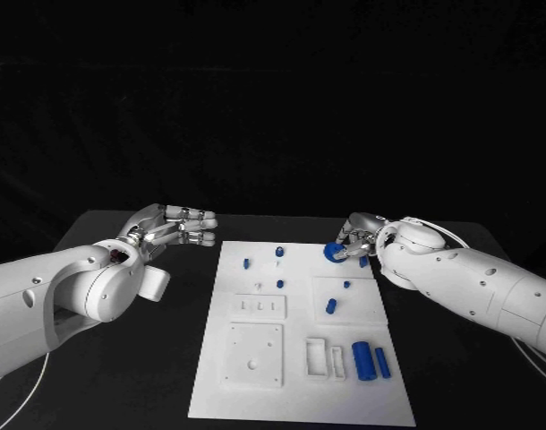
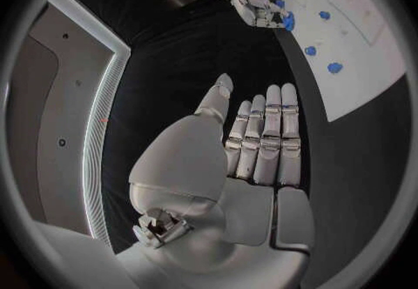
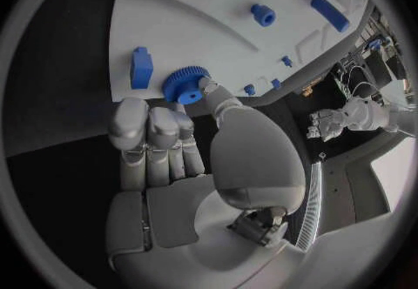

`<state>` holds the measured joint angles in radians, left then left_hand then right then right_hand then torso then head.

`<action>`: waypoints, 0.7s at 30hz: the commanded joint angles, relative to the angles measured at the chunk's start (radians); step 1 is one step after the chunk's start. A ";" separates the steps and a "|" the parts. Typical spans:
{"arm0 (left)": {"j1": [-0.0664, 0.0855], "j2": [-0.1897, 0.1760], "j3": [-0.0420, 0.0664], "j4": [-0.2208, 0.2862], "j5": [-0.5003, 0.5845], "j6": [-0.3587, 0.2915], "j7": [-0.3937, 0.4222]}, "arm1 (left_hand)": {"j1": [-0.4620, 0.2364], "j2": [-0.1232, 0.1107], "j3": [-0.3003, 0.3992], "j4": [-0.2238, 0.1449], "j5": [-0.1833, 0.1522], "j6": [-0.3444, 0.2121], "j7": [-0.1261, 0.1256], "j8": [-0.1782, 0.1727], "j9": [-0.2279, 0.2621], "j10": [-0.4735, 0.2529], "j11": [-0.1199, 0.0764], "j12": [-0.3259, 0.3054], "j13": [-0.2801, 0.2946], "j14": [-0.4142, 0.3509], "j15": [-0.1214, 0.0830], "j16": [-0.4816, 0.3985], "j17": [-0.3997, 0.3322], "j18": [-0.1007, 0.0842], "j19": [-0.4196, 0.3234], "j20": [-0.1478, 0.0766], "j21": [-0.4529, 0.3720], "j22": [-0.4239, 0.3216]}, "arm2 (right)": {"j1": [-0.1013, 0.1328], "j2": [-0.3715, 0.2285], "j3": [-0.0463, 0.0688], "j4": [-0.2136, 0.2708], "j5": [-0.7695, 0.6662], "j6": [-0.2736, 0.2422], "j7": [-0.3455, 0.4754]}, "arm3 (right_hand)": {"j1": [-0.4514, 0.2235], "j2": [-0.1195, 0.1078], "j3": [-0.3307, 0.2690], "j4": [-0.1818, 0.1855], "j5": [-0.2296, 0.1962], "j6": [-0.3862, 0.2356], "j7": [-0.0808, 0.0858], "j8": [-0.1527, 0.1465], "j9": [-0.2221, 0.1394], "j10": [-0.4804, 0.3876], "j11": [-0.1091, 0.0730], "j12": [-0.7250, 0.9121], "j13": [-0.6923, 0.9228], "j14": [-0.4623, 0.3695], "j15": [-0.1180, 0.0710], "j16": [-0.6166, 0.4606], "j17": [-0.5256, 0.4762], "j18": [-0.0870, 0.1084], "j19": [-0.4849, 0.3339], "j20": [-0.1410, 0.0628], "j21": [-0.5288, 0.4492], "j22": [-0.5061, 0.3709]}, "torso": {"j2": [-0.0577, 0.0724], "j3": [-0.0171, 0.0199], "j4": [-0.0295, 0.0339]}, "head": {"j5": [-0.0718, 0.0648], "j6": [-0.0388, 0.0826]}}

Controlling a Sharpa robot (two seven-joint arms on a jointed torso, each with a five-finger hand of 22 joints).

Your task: Assemble the parts on the task board

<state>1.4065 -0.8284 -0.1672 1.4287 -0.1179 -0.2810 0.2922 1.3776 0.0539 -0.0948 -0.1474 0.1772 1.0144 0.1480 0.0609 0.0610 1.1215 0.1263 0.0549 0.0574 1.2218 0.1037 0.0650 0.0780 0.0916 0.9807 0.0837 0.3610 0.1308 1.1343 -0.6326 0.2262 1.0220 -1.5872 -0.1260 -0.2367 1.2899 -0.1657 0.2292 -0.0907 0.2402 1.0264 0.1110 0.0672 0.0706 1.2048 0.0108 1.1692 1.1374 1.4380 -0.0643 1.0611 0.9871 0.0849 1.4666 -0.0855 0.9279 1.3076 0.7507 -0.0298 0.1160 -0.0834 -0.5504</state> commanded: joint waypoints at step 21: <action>0.001 -0.001 0.001 0.005 -0.010 0.019 -0.004 | 0.000 -0.002 0.002 -0.004 0.000 -0.003 0.000 0.002 0.001 0.000 0.002 0.003 0.001 -0.010 0.000 -0.003 0.000 -0.019 -0.008 0.003 0.000 -0.002 | -0.010 0.005 -0.016 0.004 -0.056 -0.017 -0.025 | -0.017 0.030 0.199 -0.075 -0.004 0.114 -0.022 -0.004 -0.001 0.001 -0.020 -0.011 -0.004 0.004 -0.013 -0.012 -0.001 0.001 0.037 -0.010 0.007 0.114 | -0.001 -0.0003 -0.0010 | 0.002 -0.001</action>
<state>1.4065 -0.8303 -0.1672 1.4304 -0.1229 -0.2769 0.2857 1.3776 0.0539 -0.0948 -0.1474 0.1772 1.0144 0.1480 0.0609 0.0610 1.1216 0.1263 0.0549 0.0574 1.2218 0.1036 0.0650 0.0780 0.0916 0.9772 0.0873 0.3610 0.1298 1.1350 -0.6254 0.2169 1.0270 -1.5999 -0.1449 -0.2349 1.2771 -0.1447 0.4229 -0.1672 0.2316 1.1082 0.0894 0.0559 0.0648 1.2097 -0.0058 1.1629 1.1362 1.4419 -0.0674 1.0535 0.9875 0.0832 1.4644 -0.0878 0.9354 1.3074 0.7498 -0.0300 0.1154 -0.0810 -0.5526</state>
